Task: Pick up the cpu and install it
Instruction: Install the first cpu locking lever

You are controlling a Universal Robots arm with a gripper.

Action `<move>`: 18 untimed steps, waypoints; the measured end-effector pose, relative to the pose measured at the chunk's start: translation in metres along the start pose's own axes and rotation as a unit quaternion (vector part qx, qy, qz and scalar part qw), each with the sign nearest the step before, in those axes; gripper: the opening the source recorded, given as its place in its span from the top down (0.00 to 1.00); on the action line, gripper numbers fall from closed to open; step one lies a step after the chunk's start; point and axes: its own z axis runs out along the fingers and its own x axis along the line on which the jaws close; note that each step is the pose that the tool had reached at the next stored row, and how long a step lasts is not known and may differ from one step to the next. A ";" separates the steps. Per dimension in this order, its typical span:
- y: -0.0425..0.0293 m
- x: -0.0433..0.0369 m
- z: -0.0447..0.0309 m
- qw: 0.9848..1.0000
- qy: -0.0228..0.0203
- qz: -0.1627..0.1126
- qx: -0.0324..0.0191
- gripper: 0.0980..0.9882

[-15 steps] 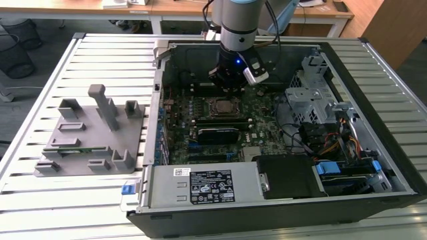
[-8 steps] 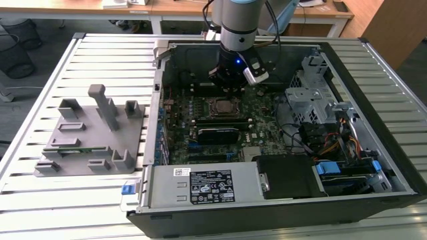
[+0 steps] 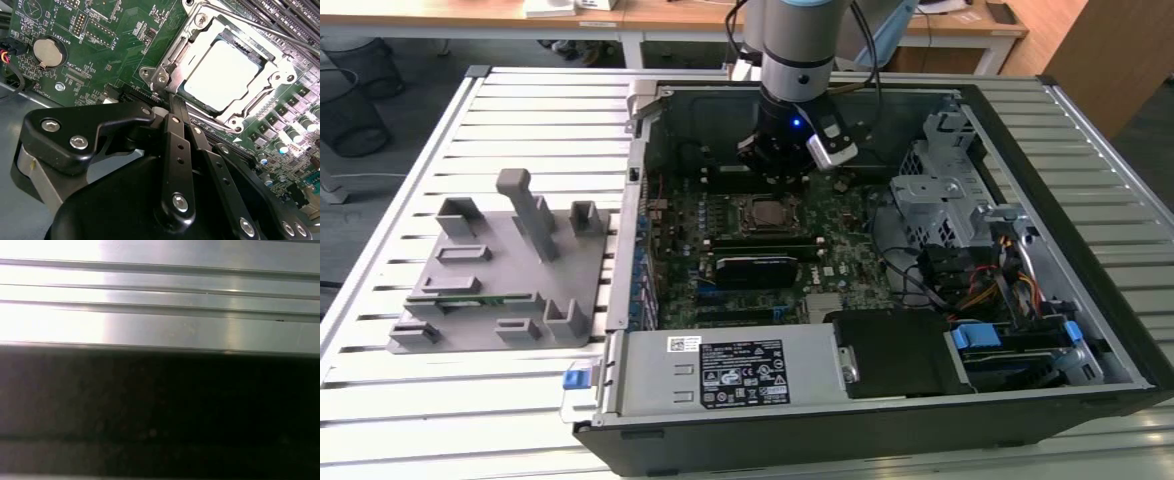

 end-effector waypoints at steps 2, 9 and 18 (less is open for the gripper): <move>0.0000 0.0000 0.0000 1.000 0.000 0.000 0.001 0.99; 0.0000 0.0000 0.0007 1.000 0.000 0.000 0.007 0.99; 0.0008 -0.0006 0.0051 1.000 0.000 0.000 0.006 0.99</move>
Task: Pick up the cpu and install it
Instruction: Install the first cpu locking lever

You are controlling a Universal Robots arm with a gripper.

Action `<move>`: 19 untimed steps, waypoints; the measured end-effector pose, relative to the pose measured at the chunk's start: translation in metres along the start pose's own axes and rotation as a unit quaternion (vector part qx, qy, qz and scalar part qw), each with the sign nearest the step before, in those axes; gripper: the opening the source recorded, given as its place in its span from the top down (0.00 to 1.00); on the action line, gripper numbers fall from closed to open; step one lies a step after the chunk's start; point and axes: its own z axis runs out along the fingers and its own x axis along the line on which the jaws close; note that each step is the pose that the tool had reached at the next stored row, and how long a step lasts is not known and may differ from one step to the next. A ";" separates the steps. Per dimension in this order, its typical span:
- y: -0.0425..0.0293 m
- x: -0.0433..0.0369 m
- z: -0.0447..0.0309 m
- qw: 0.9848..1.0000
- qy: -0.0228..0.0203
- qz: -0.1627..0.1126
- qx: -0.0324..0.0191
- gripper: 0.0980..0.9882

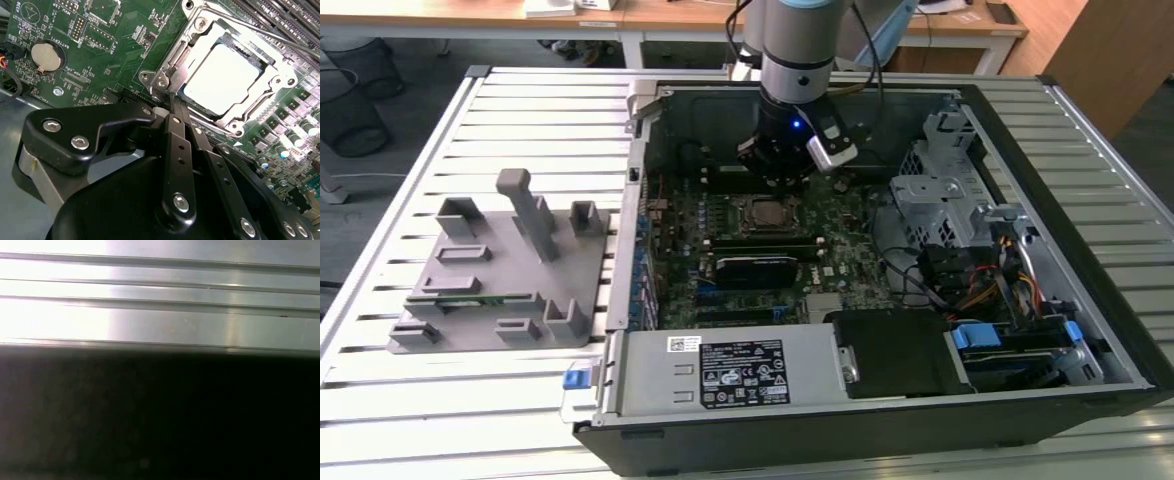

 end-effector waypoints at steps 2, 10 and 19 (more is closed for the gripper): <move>0.0003 0.0003 -0.0007 1.000 0.000 0.000 -0.003 0.99; 0.0018 -0.0003 -0.0123 1.000 0.000 0.000 -0.007 0.99; -0.0014 -0.0003 -0.0121 1.000 0.000 0.000 -0.007 0.99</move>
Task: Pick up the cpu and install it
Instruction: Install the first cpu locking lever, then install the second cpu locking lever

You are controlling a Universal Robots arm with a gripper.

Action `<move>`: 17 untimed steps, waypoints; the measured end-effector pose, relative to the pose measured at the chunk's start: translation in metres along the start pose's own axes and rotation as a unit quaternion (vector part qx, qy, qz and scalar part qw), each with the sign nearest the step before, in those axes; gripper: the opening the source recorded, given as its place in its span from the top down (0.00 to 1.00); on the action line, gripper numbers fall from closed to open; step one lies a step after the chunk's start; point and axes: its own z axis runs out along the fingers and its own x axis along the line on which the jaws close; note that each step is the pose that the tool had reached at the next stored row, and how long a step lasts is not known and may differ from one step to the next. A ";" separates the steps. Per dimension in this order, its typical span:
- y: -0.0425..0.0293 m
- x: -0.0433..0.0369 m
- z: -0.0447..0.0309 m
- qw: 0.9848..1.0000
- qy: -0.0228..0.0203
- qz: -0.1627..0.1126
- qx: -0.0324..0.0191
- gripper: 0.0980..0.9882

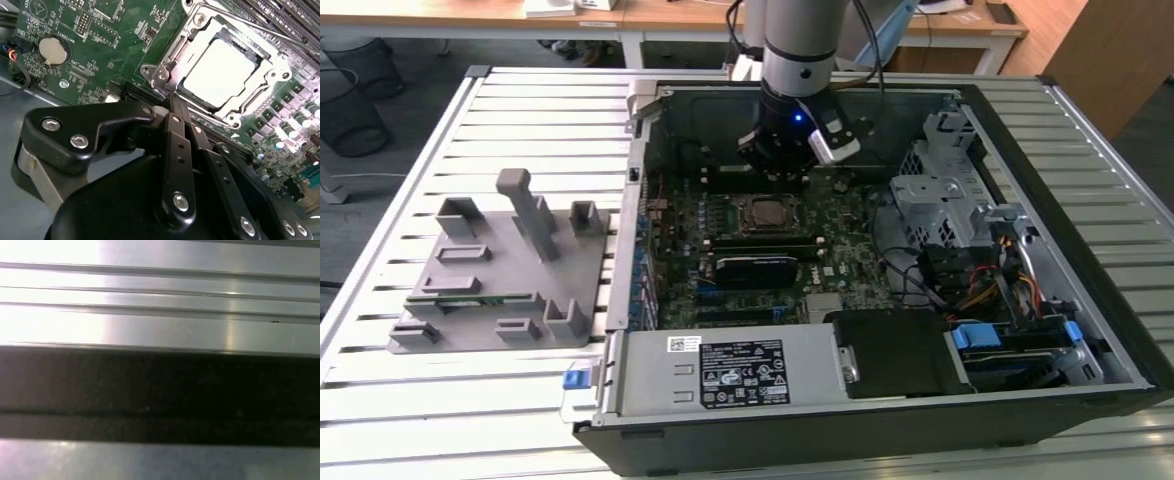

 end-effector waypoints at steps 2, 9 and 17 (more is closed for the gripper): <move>-0.0003 0.0000 0.0000 1.000 0.000 0.000 0.000 0.99; -0.0015 -0.0001 0.0000 1.000 0.000 0.000 0.000 0.99; -0.0061 -0.0001 -0.0002 1.000 0.000 0.000 0.000 0.99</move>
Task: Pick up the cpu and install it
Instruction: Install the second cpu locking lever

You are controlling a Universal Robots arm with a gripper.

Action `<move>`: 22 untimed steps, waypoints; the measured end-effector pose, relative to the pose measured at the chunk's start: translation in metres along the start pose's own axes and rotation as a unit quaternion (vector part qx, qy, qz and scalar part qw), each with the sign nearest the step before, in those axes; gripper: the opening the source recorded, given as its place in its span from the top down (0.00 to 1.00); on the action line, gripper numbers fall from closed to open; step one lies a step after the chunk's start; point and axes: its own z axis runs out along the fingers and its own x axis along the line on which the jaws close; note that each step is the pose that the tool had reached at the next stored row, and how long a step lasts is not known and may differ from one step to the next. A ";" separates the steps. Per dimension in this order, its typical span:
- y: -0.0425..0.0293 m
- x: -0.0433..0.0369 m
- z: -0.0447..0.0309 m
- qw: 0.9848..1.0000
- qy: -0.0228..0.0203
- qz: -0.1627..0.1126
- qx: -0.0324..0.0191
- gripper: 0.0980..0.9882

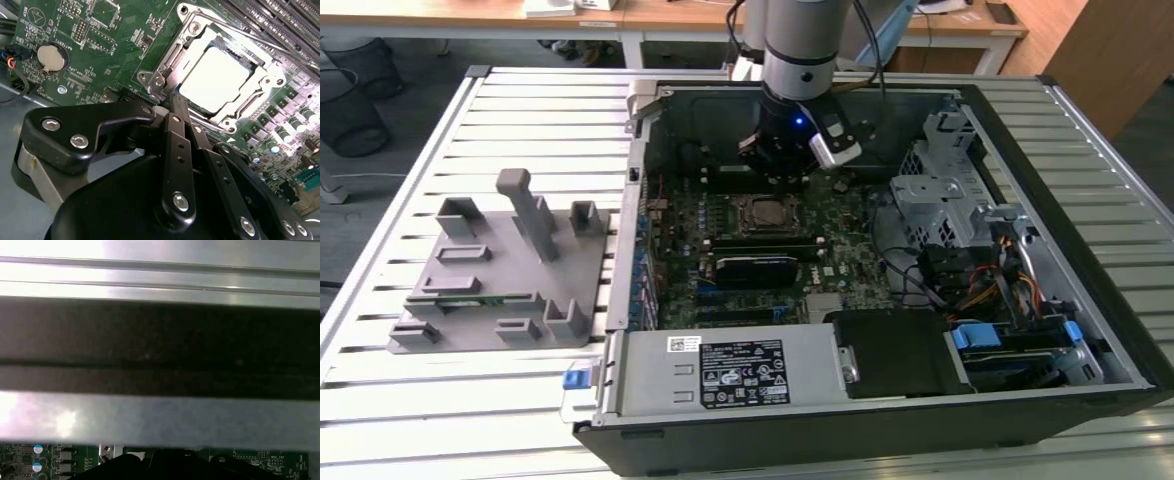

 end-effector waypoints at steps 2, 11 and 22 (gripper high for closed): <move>-0.0015 0.0000 -0.0001 1.000 0.000 0.000 0.000 0.99; -0.0075 0.0000 -0.0002 1.000 0.000 0.000 0.000 0.99; -0.0087 -0.0002 -0.0247 1.000 0.000 0.000 0.000 0.99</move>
